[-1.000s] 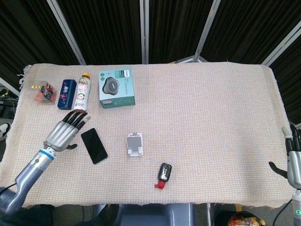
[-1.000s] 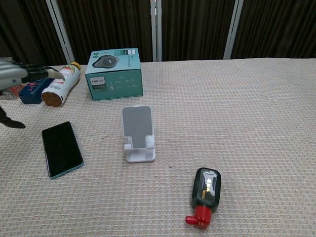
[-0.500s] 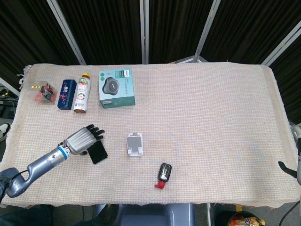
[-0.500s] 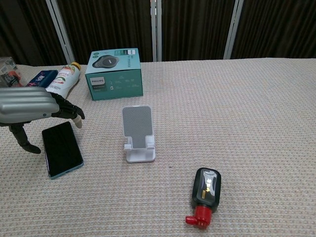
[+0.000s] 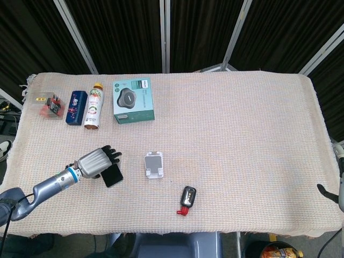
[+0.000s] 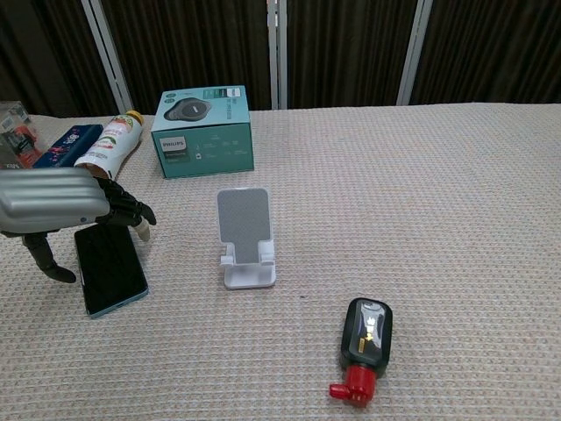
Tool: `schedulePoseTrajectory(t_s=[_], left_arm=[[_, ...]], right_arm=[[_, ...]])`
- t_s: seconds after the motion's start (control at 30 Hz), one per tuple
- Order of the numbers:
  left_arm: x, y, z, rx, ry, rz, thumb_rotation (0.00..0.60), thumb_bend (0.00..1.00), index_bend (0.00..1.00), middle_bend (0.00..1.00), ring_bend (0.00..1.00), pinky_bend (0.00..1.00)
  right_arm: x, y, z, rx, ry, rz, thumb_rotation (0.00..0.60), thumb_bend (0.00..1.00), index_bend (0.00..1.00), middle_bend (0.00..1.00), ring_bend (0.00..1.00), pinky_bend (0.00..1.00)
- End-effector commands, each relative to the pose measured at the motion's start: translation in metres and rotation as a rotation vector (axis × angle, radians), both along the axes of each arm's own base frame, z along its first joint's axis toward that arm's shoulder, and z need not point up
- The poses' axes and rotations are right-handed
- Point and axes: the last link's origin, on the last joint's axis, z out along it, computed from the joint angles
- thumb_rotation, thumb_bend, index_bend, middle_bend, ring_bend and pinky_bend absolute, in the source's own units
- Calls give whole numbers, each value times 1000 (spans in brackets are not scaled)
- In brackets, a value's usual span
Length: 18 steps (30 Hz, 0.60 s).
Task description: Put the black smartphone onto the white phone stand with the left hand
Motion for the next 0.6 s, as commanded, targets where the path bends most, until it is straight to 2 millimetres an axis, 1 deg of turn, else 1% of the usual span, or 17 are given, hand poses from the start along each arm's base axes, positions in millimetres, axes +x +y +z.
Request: schedulePoseTrajectory(t_s=[0.03,0.23,0.43,0.5,0.6], left_arm=[[-1,0,-6,-19,27,-12,600,0,237,134,180,193],[-3,1,-10,-26,30,-20,600,0,236,101,179,193],[-1,3,-15,-29,31,-29,600,0,265,111,181,202],[0,2,-16,-31,24,-26,600,0,294,140,197,225],[3,1,-15,-25,-4,-31,600,0,388,285,321,326]], right_arm=[[0,0,0,0,0,-1,600,0,0,0,0,0],[-1,-1,0,0,-2,-5,600,0,0,0,0,0],[-2,-1,0,3,-5,-7,600,0,0,0,0,0],[-2,-1,0,3,-7,-7,600,0,0,0,0,0],[-2,0,1,2,-9,-6,600,0,0,0,0,0]])
